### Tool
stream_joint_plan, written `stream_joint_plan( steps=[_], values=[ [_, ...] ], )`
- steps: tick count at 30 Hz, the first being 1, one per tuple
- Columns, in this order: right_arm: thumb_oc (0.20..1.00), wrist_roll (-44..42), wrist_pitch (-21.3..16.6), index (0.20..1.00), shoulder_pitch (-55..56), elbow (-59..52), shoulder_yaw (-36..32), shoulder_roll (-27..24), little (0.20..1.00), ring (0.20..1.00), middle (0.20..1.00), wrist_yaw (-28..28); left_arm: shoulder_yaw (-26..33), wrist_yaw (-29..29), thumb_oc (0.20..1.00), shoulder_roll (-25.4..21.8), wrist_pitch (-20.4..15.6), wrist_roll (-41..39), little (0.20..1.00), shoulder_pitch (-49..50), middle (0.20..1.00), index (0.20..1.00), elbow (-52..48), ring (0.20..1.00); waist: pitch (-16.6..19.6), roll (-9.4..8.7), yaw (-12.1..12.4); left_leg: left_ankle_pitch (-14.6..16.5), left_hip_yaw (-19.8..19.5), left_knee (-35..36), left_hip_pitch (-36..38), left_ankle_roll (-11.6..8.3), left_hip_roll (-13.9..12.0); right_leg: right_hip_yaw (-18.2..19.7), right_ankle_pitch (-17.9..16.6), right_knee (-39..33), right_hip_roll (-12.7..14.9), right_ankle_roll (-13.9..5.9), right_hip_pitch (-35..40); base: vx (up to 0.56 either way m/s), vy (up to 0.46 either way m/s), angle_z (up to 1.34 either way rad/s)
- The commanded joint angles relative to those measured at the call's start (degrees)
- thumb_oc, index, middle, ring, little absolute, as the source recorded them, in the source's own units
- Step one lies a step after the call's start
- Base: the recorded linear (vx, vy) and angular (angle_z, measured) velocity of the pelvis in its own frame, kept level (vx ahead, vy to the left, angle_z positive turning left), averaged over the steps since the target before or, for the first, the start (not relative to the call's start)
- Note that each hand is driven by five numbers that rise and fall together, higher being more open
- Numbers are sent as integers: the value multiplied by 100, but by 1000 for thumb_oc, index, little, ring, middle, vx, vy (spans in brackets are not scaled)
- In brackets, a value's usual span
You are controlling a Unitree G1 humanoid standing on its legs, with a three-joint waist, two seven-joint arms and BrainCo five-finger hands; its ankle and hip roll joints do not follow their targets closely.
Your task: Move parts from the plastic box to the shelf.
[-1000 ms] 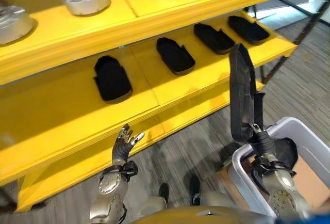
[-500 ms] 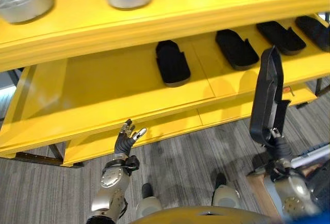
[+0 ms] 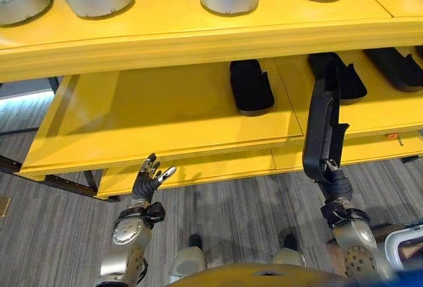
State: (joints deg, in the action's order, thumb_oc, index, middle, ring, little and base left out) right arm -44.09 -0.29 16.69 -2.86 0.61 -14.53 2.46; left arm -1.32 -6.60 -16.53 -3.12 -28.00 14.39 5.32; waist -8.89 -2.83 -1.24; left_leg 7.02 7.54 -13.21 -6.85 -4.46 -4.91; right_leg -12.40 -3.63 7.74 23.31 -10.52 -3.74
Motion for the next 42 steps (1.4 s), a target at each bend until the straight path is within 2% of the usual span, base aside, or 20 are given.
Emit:
stream_joint_plan(
  steps=[1,3,4,5,7,8,10,13,16,20,22,24,25,26,27,29,32,35,39,42],
  values=[
    [200,-55,-331,200,-253,-463,34,-26,200,200,200,-202,180,1,1000,-236,-251,161,1000,103,1000,1000,-482,1000,-88,277,-95,-315,16,1043,664,559,259,413,-823,1359,-317,77,-471,103,269,1],
    [200,-126,-335,200,-327,-442,79,-31,200,200,200,-200,88,1,1000,-226,-256,134,1000,-19,1000,1000,-456,1000,-141,330,-240,-353,-46,1230,853,543,255,399,-218,1201,-969,236,-841,98,91,-6],
    [200,-127,-335,200,-331,-441,79,-32,200,200,200,-200,89,1,1000,-226,-256,134,1000,-22,1000,1000,-454,1000,-135,334,-241,-365,-47,1236,842,539,249,393,-231,1187,-975,243,-846,111,15,-18],
    [200,-172,-332,200,-345,-468,123,-79,200,200,200,-216,72,4,1000,-177,-245,111,1000,-56,1000,1000,-471,1000,-157,280,-313,-369,-70,1322,954,510,317,304,-31,697,-1289,299,-953,77,-12,-20],
    [200,-172,-336,200,-346,-476,132,-103,200,200,200,-216,86,5,1000,-148,-241,98,1000,-48,1000,1000,-472,1000,-157,257,-318,-337,-86,1371,1020,479,330,171,-58,295,-1318,299,-845,121,-78,10],
    [200,-127,-287,200,-225,-500,104,-133,200,200,200,-244,64,38,1000,-91,-234,125,1000,-25,1000,1000,-428,1000,-129,185,-325,-257,-152,1266,1033,413,318,327,114,-19,-1403,293,-549,156,-156,47],
    [200,-133,-309,200,-233,-493,122,-175,200,200,200,-256,23,61,1000,-63,-258,164,1000,12,1000,1000,-388,1000,-33,126,-326,-279,-77,1251,1026,355,253,646,117,-246,-1652,375,-367,135,-178,76],
    [200,-57,-298,200,-223,-478,25,-242,200,200,200,-257,101,109,1000,44,-269,106,1000,116,1000,1000,-453,1000,99,145,-226,-293,-31,1201,1018,277,138,431,133,-410,-1602,378,-192,96,-138,0],
    [200,-70,-306,200,-199,-477,-32,-251,200,200,200,-241,100,109,1000,79,-259,48,1000,145,1000,1000,-452,1000,160,151,-236,-312,-55,1174,1025,209,60,448,168,-564,-1707,428,-69,86,-167,-7],
    [200,-51,-324,200,-154,-492,-119,-301,200,200,200,-232,69,104,1000,158,-214,-48,1000,187,1000,1000,-424,1000,141,153,-235,-340,-214,902,911,48,-114,274,377,-608,-1793,581,150,41,-144,19],
    [200,-64,-334,200,-180,-473,-109,-328,200,200,200,-223,51,102,1000,167,-221,-76,1000,157,1000,1000,-433,1000,89,141,-228,-346,-285,615,762,16,-92,237,409,-571,-1784,619,158,-17,-102,27],
    [200,-24,-340,200,-202,-459,-117,-429,200,200,200,-221,5,111,1000,162,-236,-123,1000,125,1000,1000,-446,1000,-69,94,-171,-576,-441,6,355,-111,-66,132,452,-518,-1723,697,194,-70,-52,34],
    [200,-5,-357,200,-207,-457,-147,-430,200,200,200,-194,16,109,1000,153,-212,-143,1000,134,1000,1000,-443,1000,-72,93,-192,-681,-381,220,309,-141,-300,62,486,-503,-1672,668,181,-35,16,35],
    [200,-5,-358,200,-206,-457,-146,-430,200,200,200,-194,16,108,1000,153,-210,-143,1000,136,1000,1000,-445,1000,-72,94,-194,-691,-383,245,325,-147,-302,59,494,-497,-1674,670,184,-6,115,34],
    [200,-9,-368,200,-142,-463,-214,-429,200,200,200,-159,7,127,1000,166,-192,-127,1000,182,1000,1000,-465,1000,-66,97,-219,-942,-233,626,273,-145,-729,-1,551,-453,-1520,600,186,25,153,26],
    [200,11,-389,200,-110,-468,-250,-468,200,200,200,-106,-10,88,1000,133,-190,-60,1000,217,1000,1000,-483,1000,-94,140,-198,-1494,-226,1151,125,-215,-1151,-36,649,-305,-1388,524,130,53,214,42],
    [200,41,-379,200,-45,-495,-269,-539,200,200,200,-114,17,76,1000,131,-190,54,1000,254,1000,1000,-427,1000,-100,335,-201,-1966,-64,1677,143,-463,-1483,4,848,210,-1229,389,-22,103,246,28],
    [200,76,-330,200,-111,-508,-168,-486,200,200,200,-216,75,127,1000,144,-241,1,1000,227,1000,1000,-420,1000,-1,473,-161,-1624,12,1642,382,-468,-1428,159,885,475,-1115,260,-107,118,215,-12],
    [200,64,-295,200,-159,-553,-133,-415,200,200,200,-286,57,188,1000,10,-255,31,1000,185,1000,1000,-491,1000,-9,373,-114,-1315,52,1316,340,-388,-1206,211,815,412,-862,142,107,141,186,-21],
    [200,42,-283,200,-367,-627,-9,-348,200,200,200,-286,40,173,1000,-209,-257,28,1000,73,1000,1000,-545,1000,-98,199,-51,-903,113,642,109,-302,-922,215,602,158,-550,0,331,122,186,3]
  ],
)
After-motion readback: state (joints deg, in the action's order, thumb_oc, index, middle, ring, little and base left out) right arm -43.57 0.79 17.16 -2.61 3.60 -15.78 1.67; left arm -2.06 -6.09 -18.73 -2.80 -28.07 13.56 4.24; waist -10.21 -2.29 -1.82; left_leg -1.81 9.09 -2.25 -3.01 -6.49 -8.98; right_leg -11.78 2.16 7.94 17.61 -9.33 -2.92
